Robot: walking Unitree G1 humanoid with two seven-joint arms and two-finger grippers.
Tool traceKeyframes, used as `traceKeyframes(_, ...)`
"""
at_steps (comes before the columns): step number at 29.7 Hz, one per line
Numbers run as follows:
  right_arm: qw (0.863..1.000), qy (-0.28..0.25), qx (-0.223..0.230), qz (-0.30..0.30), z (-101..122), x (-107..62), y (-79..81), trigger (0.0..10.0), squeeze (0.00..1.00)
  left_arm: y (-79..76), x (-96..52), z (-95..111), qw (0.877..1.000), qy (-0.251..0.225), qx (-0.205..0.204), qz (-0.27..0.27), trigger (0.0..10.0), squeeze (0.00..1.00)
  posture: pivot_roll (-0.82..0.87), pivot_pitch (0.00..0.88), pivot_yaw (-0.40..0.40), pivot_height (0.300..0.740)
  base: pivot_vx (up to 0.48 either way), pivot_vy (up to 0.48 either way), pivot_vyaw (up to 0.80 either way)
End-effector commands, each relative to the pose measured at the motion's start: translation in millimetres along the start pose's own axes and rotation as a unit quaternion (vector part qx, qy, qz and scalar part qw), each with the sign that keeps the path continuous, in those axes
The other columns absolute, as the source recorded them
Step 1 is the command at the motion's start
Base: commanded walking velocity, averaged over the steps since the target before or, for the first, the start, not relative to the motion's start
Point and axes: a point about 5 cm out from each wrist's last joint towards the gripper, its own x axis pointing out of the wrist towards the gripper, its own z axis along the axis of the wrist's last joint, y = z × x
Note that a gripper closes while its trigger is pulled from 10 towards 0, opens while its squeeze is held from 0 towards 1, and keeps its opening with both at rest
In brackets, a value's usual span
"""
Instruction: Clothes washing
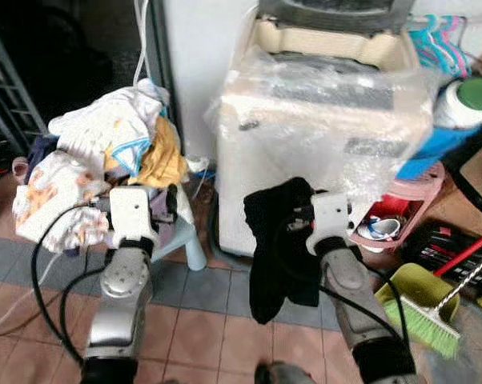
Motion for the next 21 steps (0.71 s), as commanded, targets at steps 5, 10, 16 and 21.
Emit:
traceKeyframes(5,1.000,-0.023,0.007,-0.007,9.7,3.5,2.1,10.0,0.00,4.9,0.3,-0.3,1.000,0.000,0.008,0.003,10.0,0.00,-0.02,0.000,0.001,0.740,0.000,0.000,-0.80)
traceKeyframes(10,1.000,-0.025,0.009,-0.008,10.7,3.6,1.6,10.0,0.00,4.8,0.4,0.0,1.000,-0.001,0.007,0.000,10.0,0.00,-0.02,0.000,0.005,0.740,0.120,0.000,-0.80)
traceKeyframes(16,0.997,-0.072,-0.001,0.011,34.8,16.7,0.9,10.0,0.00,7.5,2.1,0.7,1.000,-0.001,0.010,0.002,10.0,0.00,-0.02,0.000,0.009,0.740,0.302,0.000,-0.27)
traceKeyframes(21,0.993,-0.113,-0.017,0.034,58.1,29.0,-0.9,10.0,0.00,7.8,1.7,-0.1,1.000,0.001,0.012,0.004,10.0,0.00,-0.02,0.000,0.008,0.740,0.306,0.000,0.00)
